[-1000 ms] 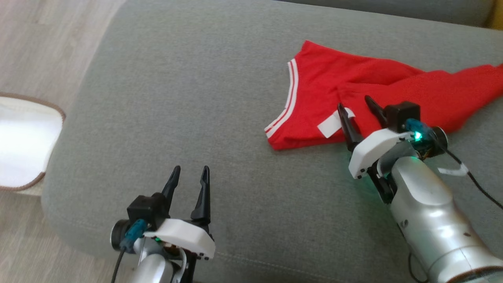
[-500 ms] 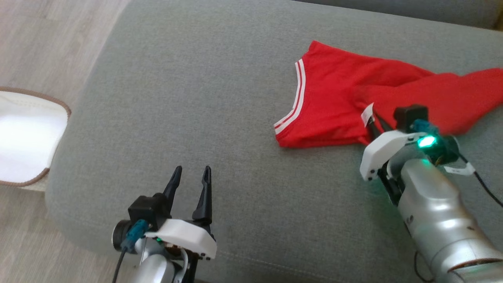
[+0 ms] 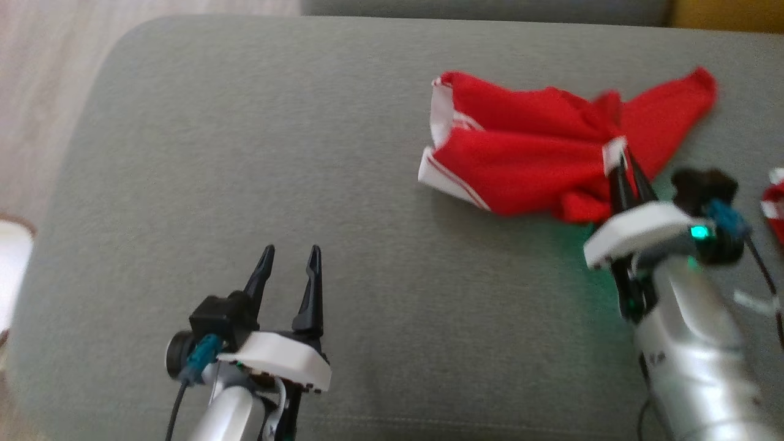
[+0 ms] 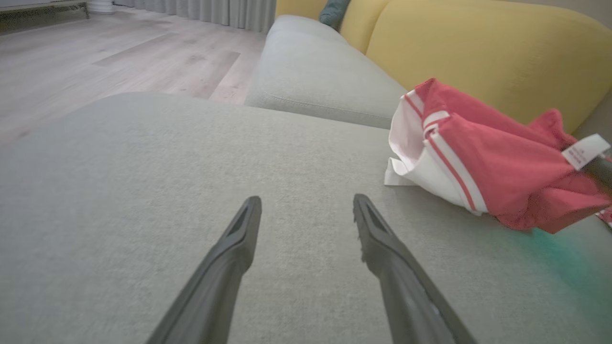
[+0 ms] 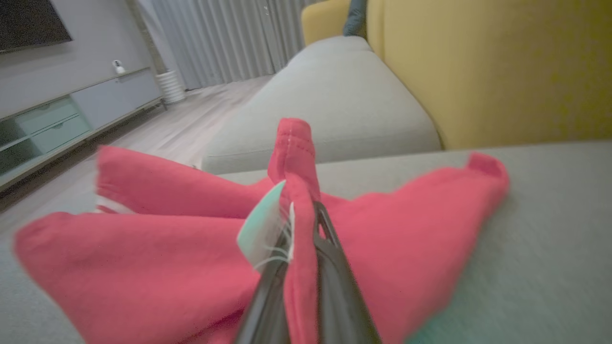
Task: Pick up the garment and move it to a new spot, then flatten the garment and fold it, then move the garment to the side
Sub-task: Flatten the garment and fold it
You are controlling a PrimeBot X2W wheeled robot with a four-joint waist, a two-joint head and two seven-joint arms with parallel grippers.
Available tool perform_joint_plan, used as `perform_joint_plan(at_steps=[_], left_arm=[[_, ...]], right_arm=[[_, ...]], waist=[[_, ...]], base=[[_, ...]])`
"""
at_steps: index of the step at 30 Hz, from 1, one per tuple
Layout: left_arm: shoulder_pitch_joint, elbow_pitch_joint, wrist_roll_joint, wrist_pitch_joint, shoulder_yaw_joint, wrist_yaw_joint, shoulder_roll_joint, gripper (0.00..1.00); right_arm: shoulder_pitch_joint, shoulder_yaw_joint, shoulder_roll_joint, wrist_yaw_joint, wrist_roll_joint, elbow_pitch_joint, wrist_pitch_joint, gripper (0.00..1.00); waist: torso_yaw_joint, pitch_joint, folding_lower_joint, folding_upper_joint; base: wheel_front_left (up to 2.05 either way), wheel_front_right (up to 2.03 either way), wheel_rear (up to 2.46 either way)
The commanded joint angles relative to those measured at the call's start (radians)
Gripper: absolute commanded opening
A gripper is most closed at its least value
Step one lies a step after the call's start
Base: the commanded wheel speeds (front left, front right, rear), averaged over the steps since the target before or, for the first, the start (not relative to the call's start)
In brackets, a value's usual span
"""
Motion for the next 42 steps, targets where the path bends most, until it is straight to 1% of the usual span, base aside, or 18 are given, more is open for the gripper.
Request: perform_joint_plan(at_steps=[1,2,3,4,5,8,11,14,18,20,22,24,31,37,42], left_arm=[[-0.057,-0.036,0.012,-0.005,0.033,-0.005,0.004,1.0],[-0.062,-0.036,0.014,-0.005,0.032,-0.007,0.004,1.0],[-0.068,-0.036,0.016,-0.005,0.03,-0.01,0.004,1.0],[-0.074,-0.036,0.018,-0.005,0.029,-0.012,0.004,1.0],[-0.08,-0.034,0.02,-0.005,0.027,-0.014,0.004,1.0],[-0.105,-0.029,0.029,-0.005,0.01,-0.026,0.004,1.0],[-0.131,-0.022,0.035,-0.005,-0.015,-0.039,0.004,1.0],[-0.158,0.0,0.035,-0.005,-0.053,-0.065,0.004,1.0],[-0.188,0.075,0.033,-0.005,-0.116,-0.11,0.004,1.0],[-0.203,0.114,0.046,-0.005,-0.135,-0.118,0.004,1.0],[-0.216,0.157,0.06,-0.005,-0.143,-0.111,0.004,1.0],[-0.226,0.188,0.067,-0.005,-0.134,-0.09,0.004,1.0],[-0.255,0.248,0.098,-0.005,-0.075,-0.027,0.004,1.0],[-0.266,0.299,0.109,-0.005,-0.057,-0.021,0.004,1.0],[-0.264,0.265,0.099,-0.005,-0.052,-0.03,0.004,1.0]], right_arm=[[0.003,0.006,0.018,0.007,0.014,-0.039,-0.011,0.0],[0.023,-0.01,0.018,0.007,0.023,-0.043,-0.011,0.04],[0.04,-0.028,0.018,0.007,0.025,-0.046,-0.011,0.28],[0.057,-0.05,0.018,0.007,0.02,-0.047,-0.011,0.85],[0.071,-0.073,0.018,0.007,0.014,-0.046,-0.011,1.0],[0.106,-0.13,0.018,0.007,0.007,-0.07,-0.011,1.0],[0.135,-0.139,0.018,0.007,0.021,-0.102,-0.011,1.0],[0.16,-0.122,0.018,0.007,0.049,-0.141,-0.011,1.0],[0.178,-0.087,0.018,0.007,0.088,-0.193,-0.011,1.0],[0.175,-0.067,0.018,0.007,0.1,-0.221,-0.011,1.0],[0.17,-0.048,0.018,0.007,0.112,-0.247,-0.011,1.0],[0.164,-0.035,0.018,0.007,0.126,-0.27,-0.011,1.0],[0.157,-0.009,0.018,0.007,0.147,-0.319,-0.011,1.0],[0.163,-0.006,0.018,0.007,0.151,-0.332,-0.011,1.0],[0.163,-0.005,0.018,0.007,0.155,-0.336,-0.011,1.0]], waist=[[-0.045,-0.008,0.0,0.0],[-0.06,-0.007,0.0,0.0],[-0.074,-0.005,0.0,0.0],[-0.089,-0.002,0.0,0.0],[-0.103,0.003,0.0,0.0],[-0.14,0.022,0.0,0.0],[-0.172,0.042,0.0,0.0],[-0.201,0.06,0.0,0.0],[-0.238,0.08,0.0,0.0],[-0.256,0.093,0.0,0.0],[-0.274,0.105,0.0,0.0],[-0.292,0.115,0.0,0.0],[-0.332,0.14,0.0,0.0],[-0.344,0.149,0.0,0.0],[-0.345,0.152,0.0,0.0]], base=[[0.0,0.0,0.0],[0.0,0.0,0.0],[0.0,0.0,0.0],[0.0,0.0,0.0],[0.0,0.0,0.0],[0.0,0.0,0.0],[0.0,0.0,0.0],[0.0,0.0,0.0],[0.0,0.0,0.0],[0.0,0.0,0.0],[0.0,0.0,0.0],[0.0,0.0,0.0],[0.0,0.0,0.0],[0.0,0.0,0.0],[0.0,0.0,0.0]])
